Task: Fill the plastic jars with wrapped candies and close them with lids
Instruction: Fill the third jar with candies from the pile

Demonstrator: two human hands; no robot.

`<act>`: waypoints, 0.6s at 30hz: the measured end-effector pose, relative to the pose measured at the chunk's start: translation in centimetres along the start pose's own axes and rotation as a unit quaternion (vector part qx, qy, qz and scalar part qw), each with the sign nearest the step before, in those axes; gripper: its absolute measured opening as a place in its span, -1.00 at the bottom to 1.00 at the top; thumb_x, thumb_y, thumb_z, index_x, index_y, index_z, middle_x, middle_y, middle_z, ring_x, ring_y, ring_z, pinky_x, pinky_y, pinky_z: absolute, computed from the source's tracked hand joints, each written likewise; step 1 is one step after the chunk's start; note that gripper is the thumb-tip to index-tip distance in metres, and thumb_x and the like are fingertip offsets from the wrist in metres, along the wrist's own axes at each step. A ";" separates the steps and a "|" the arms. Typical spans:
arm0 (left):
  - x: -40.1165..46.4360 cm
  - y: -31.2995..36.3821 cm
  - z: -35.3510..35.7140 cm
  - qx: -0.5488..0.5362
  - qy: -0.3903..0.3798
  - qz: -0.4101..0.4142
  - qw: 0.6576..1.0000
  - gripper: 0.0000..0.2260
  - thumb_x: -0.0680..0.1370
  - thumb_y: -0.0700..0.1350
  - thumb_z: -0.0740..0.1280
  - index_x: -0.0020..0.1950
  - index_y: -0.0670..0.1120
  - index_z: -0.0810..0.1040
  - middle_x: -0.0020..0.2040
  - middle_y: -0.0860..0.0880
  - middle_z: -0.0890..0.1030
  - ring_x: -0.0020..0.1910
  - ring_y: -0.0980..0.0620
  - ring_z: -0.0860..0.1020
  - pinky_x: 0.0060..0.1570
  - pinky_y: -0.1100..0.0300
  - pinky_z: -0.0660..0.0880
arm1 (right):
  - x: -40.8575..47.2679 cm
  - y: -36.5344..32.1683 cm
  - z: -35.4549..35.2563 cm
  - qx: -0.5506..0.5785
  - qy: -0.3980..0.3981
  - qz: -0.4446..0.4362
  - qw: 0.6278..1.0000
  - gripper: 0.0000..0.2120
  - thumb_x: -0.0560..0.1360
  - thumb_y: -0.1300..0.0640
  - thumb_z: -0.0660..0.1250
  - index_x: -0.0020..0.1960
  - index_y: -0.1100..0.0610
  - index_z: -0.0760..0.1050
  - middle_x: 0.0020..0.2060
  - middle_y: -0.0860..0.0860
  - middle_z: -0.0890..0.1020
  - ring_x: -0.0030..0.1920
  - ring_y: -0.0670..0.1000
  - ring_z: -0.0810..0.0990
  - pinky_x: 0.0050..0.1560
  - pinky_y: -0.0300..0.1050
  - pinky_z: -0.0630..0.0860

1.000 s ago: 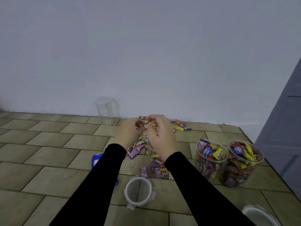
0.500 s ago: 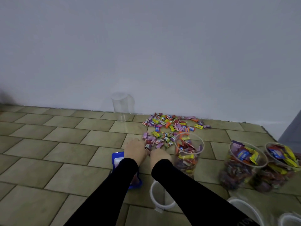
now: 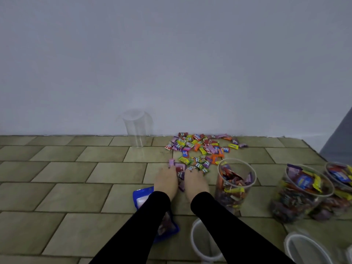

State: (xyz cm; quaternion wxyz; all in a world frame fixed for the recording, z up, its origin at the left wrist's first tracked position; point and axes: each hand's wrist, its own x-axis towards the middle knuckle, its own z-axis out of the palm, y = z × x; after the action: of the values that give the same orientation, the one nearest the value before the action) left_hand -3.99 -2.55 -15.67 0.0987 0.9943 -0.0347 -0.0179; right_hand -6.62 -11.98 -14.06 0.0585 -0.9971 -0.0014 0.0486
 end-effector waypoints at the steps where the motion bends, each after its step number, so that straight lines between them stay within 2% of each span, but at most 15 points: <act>1: 0.3 -0.1 0.0 -0.033 -0.011 0.004 0.999 -0.69 0.62 -0.16 0.14 0.37 -0.11 0.37 0.26 -0.16 0.48 0.22 -0.14 0.46 0.19 0.06 0.39 | 0.2 0.2 0.4 0.007 0.012 0.004 1.000 -0.68 0.59 0.23 0.15 0.34 0.19 0.29 0.28 0.19 0.38 0.27 0.20 0.37 0.13 0.03 0.45; 3: 1.1 -0.4 0.1 -0.065 -0.051 0.013 0.996 -0.64 0.57 -0.14 0.21 0.38 -0.05 0.37 0.29 -0.17 0.48 0.22 -0.15 0.47 0.21 0.03 0.43 | 0.7 0.3 1.4 0.022 0.023 0.006 0.999 -0.58 0.57 0.15 0.19 0.40 0.12 0.22 0.35 0.17 0.27 0.34 0.22 0.27 0.17 0.08 0.39; 5: 1.8 -0.3 0.0 -0.071 -0.087 0.009 0.994 -0.59 0.55 -0.14 0.23 0.40 -0.04 0.34 0.35 -0.17 0.43 0.25 -0.17 0.46 0.23 0.00 0.44 | 1.0 0.5 2.4 0.036 0.016 0.011 0.999 -0.54 0.59 0.14 0.11 0.47 0.07 0.14 0.46 0.17 0.13 0.45 0.24 0.12 0.28 0.14 0.30; 9: 2.6 0.1 -0.2 -0.058 -0.116 0.005 0.992 -0.55 0.59 -0.14 0.18 0.48 -0.09 0.23 0.50 -0.19 0.16 0.39 -0.21 0.28 0.32 -0.01 0.30 | 2.2 0.8 3.7 0.059 -0.007 0.032 0.998 -0.45 0.62 0.02 0.08 0.55 -0.03 -0.05 0.54 0.12 -0.13 0.52 0.26 -0.19 0.40 0.22 0.14; 12: 3.0 0.3 0.6 -0.036 -0.102 -0.002 0.994 -0.48 0.64 0.01 0.09 0.57 -0.04 0.03 0.56 -0.20 -0.02 0.47 -0.21 0.18 0.40 -0.05 0.17 | 3.0 0.5 3.9 0.068 -0.007 0.050 0.996 -0.46 0.64 0.00 0.01 0.56 -0.04 -0.12 0.54 0.11 -0.23 0.51 0.27 -0.28 0.41 0.28 0.08; 14: 3.5 0.1 1.2 -0.015 -0.108 -0.035 0.993 -0.45 0.65 0.11 0.02 0.58 0.04 -0.09 0.57 -0.16 -0.11 0.51 -0.22 0.10 0.44 -0.11 0.07 | 3.6 0.2 4.1 0.074 -0.005 0.061 0.995 -0.47 0.65 0.02 -0.04 0.56 -0.06 -0.15 0.53 0.09 -0.26 0.50 0.27 -0.30 0.42 0.30 0.03; 18: 4.5 -0.1 1.9 -0.013 -0.103 -0.067 0.992 -0.47 0.64 0.19 -0.04 0.58 0.10 -0.10 0.58 -0.14 -0.11 0.53 -0.21 0.00 0.48 -0.11 -0.04 | 4.7 0.3 4.3 0.105 -0.004 0.088 0.991 -0.50 0.66 0.00 -0.10 0.56 -0.08 -0.17 0.53 0.06 -0.27 0.51 0.23 -0.31 0.42 0.32 -0.03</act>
State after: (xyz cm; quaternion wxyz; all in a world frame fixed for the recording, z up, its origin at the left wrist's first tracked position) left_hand 0.47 -3.14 -17.70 0.1064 0.9858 0.0221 -0.1277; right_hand -2.31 -11.76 -18.77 0.1585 -0.9815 0.0912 0.0571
